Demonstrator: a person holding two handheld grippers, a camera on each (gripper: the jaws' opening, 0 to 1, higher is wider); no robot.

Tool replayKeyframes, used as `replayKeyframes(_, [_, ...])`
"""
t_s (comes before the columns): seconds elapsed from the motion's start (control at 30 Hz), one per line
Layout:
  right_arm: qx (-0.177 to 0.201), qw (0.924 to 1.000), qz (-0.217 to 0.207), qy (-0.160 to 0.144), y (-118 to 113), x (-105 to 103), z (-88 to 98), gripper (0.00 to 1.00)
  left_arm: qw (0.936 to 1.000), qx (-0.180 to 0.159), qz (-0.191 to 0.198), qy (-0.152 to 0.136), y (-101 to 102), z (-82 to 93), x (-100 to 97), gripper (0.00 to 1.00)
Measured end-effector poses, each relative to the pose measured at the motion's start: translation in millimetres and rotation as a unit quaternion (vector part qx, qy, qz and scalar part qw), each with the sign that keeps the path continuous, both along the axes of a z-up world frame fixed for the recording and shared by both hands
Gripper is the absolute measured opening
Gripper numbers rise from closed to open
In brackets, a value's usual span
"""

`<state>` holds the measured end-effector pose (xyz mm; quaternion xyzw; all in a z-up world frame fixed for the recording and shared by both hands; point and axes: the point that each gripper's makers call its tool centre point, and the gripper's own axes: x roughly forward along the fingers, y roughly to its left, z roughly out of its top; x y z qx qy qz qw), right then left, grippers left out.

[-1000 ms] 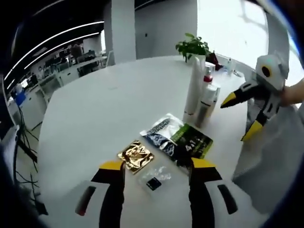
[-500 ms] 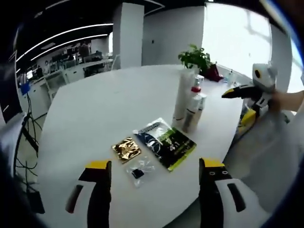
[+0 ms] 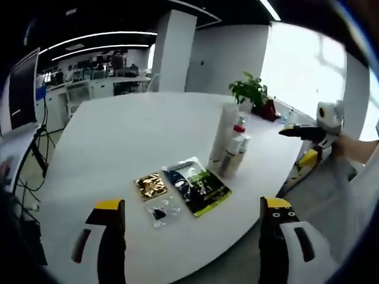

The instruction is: Arrange the skincare products in the storage area until every visible bottle or jar stands upright without overlapping.

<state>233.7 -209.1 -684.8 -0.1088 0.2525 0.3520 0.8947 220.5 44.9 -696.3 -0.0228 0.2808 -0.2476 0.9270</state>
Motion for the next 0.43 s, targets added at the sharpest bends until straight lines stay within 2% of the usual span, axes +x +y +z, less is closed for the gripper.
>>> replayKeyframes(0.17, [0.009,0.9999,-0.003,0.001,-5,-3,6.4,0.99,1.0,0.004,-0.005,0.006,-4,-0.2,-7.2,0.99])
replayKeyframes(0.43, [0.023,0.9997,-0.008,0.001,-7,-4,6.6,0.99,0.9999,0.005,-0.013,0.003,-8,1.8,-14.1,0.99])
